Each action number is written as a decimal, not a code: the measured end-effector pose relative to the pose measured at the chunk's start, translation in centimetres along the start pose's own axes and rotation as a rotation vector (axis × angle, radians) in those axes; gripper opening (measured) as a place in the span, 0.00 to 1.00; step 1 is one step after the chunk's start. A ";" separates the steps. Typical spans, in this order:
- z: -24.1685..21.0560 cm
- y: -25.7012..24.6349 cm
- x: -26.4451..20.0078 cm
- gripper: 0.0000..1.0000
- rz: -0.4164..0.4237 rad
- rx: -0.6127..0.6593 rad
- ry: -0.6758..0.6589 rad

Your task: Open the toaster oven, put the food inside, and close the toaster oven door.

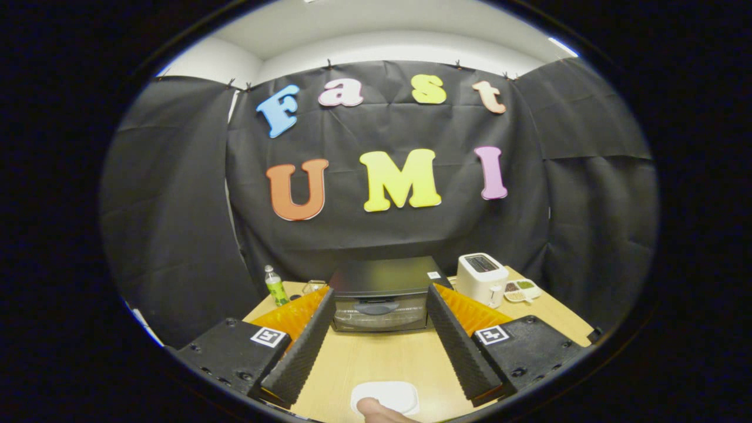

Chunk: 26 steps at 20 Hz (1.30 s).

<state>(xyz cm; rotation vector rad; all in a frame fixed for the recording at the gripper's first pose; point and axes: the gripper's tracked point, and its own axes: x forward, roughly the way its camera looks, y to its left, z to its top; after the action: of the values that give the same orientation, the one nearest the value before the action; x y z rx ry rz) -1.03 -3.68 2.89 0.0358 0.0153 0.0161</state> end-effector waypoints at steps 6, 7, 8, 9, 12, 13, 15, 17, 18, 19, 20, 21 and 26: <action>0.3 -2.5 -2.8 1.00 -0.023 -0.053 -0.067; -0.2 -2.1 -3.0 1.00 -0.008 -0.060 -0.071; -0.5 -1.7 -3.3 1.00 0.018 -0.060 -0.067; -1.0 -1.3 -3.5 1.00 0.040 -0.057 -0.052; -1.9 -1.9 -3.8 1.00 0.036 -0.073 -0.040; -2.2 -2.1 -3.6 1.00 0.028 -0.085 -0.034; -2.7 -2.1 -3.5 1.00 0.030 -0.082 -0.026; -3.0 -1.9 -3.2 1.00 0.044 -0.061 -0.019; -2.8 -2.1 -3.3 1.00 0.042 -0.050 -0.025; -2.7 -2.4 -3.3 1.00 0.038 -0.045 -0.028; -2.7 -2.5 -3.4 1.00 0.034 -0.039 -0.027; -3.0 -2.7 -3.4 1.00 0.033 -0.030 -0.022; -3.3 -3.1 -3.4 1.00 0.018 -0.033 -0.005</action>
<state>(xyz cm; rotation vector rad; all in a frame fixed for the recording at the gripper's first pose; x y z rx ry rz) -4.46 -6.73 -0.44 0.0030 0.0096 0.0339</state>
